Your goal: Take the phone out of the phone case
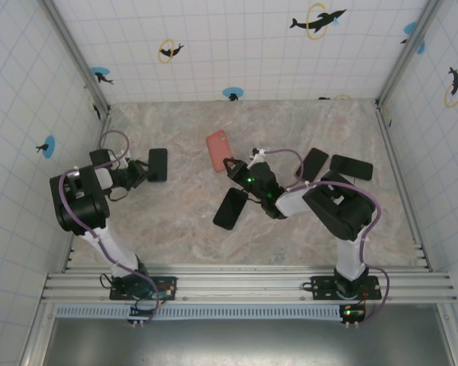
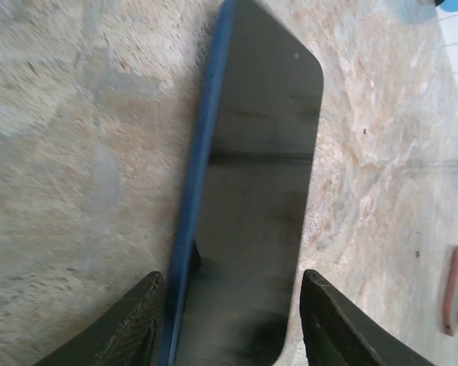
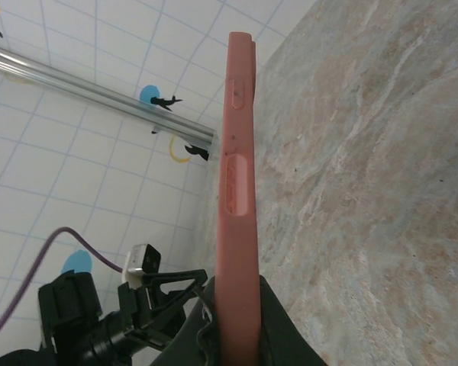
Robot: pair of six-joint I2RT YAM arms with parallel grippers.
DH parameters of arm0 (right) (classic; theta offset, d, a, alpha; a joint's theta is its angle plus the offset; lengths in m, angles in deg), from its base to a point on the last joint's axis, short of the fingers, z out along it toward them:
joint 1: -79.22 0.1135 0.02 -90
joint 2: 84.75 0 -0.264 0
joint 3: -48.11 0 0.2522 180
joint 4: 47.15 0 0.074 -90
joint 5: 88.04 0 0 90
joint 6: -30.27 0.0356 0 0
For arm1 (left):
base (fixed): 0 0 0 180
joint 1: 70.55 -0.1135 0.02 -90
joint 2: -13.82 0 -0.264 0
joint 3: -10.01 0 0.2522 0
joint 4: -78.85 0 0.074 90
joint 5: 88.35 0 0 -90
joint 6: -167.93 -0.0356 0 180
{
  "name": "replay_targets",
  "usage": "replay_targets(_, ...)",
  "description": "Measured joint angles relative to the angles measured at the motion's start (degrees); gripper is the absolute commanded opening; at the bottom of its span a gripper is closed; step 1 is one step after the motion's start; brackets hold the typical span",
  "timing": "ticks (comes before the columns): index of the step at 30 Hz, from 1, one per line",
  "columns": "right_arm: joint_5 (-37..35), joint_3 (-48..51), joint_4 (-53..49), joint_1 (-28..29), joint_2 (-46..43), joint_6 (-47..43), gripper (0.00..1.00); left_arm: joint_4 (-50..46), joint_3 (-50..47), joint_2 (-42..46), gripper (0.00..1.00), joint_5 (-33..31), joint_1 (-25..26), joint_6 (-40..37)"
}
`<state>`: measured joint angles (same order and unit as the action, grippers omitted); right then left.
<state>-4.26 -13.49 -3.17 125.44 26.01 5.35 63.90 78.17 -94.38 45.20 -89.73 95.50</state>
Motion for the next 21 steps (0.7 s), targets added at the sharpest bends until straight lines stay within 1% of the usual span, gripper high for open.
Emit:
replay_targets(9, -1.68, -3.87, -5.09, 2.25, 1.84, -1.36, 0.08, -8.63, 3.26, 2.38, 0.57, -9.55, 0.00, -3.93)
replay_targets(12, -2.21, -5.25, -5.95, 2.93, 2.60, -1.51, 0.08, -11.21, 3.26, 4.79, 0.57, -10.82, 0.00, -3.65)
replay_targets(15, -2.62, -6.58, -6.58, 3.52, 3.89, -1.49, 0.08, -12.55, 3.04, 9.14, 0.57, -11.54, 0.39, -2.38)
replay_targets(18, -2.80, -7.87, -7.34, 4.00, 5.35, -1.42, 0.08, -12.96, 2.62, 14.38, 0.58, -12.33, 2.14, -0.55)
replay_targets(21, -2.73, -8.98, -7.50, 4.42, 6.67, -1.20, 0.08, -12.98, 2.12, 18.86, 0.57, -13.55, 6.23, 1.44)
